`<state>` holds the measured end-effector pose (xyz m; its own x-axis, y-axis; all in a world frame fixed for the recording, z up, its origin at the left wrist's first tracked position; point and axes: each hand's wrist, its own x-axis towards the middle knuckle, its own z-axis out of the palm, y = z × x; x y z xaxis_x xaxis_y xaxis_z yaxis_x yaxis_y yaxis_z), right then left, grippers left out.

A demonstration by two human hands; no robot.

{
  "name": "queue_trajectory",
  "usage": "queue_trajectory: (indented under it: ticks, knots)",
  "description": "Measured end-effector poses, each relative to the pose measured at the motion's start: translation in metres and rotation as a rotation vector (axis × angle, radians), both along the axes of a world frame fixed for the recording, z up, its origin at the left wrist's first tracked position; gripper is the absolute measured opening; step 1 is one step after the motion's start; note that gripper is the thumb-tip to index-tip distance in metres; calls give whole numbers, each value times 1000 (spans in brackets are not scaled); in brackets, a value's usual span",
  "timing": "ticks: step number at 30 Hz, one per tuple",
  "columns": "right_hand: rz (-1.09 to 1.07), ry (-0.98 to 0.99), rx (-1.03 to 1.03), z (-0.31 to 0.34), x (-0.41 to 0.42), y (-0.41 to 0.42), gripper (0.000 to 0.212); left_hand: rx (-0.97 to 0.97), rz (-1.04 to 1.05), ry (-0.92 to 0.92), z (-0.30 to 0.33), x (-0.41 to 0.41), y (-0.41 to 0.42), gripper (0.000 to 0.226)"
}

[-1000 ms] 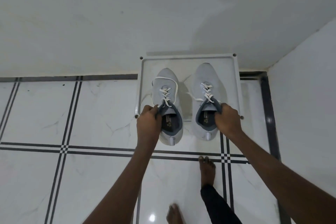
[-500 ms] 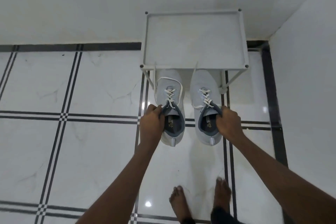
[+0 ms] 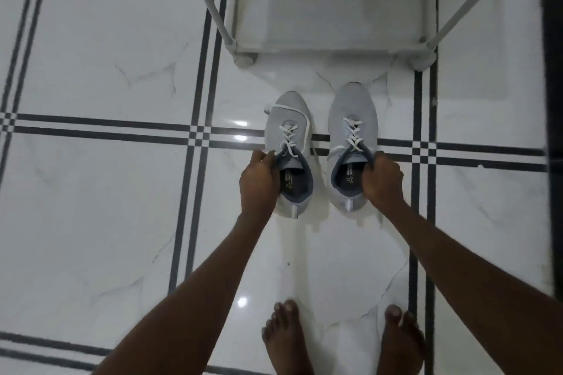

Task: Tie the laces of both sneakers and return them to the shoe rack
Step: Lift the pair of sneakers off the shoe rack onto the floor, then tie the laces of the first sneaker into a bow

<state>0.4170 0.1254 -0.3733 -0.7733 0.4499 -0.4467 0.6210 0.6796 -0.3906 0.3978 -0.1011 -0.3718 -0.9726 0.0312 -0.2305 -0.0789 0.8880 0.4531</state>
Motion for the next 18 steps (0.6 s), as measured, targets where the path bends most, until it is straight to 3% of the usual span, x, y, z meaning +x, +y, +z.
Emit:
queue_trajectory:
  ticks: [5,8,12,15,17,18]
  knots:
    - [11,-55,3,-44,2,6,26,14,-7,32,-49,10,-6,33]
    - [53,-103,133,-46,-7,-4,47,41,-9,42,-55,4,-11,36]
    - [107,78,347,-29,-25,-40,73,32,-43,44,-57,-9,-24,34]
    - [247,333,281,-26,-32,-74,63,1,-25,63,-59,-18,-44,26]
    - [384,454,69,-36,-38,-100,46,11,6,78,-61,-22,-58,24]
    - [453,422,-50,-42,-41,-112,39,24,9,89,-62,-26,-65,22]
